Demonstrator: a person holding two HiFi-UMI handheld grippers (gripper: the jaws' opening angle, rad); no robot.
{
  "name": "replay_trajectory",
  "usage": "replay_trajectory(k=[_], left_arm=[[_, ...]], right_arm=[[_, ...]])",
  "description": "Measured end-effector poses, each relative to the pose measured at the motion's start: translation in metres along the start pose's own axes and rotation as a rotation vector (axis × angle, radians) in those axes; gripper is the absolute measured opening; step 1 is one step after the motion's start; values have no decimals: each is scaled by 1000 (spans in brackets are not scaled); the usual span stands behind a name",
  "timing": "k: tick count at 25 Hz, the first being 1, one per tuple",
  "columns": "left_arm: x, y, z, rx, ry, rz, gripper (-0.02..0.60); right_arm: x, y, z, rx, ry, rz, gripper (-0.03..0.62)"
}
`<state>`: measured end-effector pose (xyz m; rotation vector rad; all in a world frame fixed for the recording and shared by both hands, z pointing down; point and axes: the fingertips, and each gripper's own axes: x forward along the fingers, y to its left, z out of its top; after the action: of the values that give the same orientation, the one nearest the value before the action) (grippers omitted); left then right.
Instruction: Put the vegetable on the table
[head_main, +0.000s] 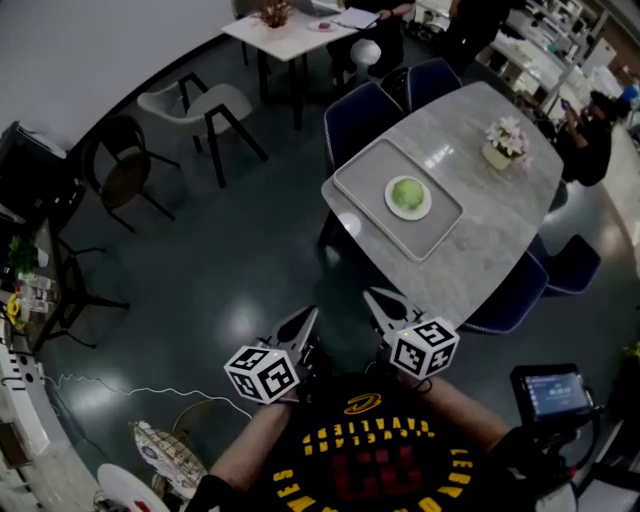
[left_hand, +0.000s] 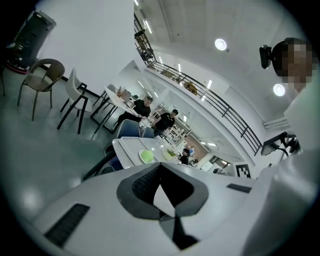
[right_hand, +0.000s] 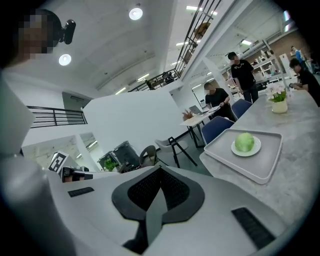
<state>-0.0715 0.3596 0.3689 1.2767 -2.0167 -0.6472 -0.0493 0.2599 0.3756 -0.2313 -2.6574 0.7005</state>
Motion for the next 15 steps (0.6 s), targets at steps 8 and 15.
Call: replay_trajectory(k=[8, 15], left_arm=[[31, 44, 54, 13, 81, -85, 0], [86, 44, 62, 3, 185, -160, 1]], right_arm=[[55, -5, 21, 30, -22, -97, 5], [62, -45, 39, 74, -24, -202, 5]])
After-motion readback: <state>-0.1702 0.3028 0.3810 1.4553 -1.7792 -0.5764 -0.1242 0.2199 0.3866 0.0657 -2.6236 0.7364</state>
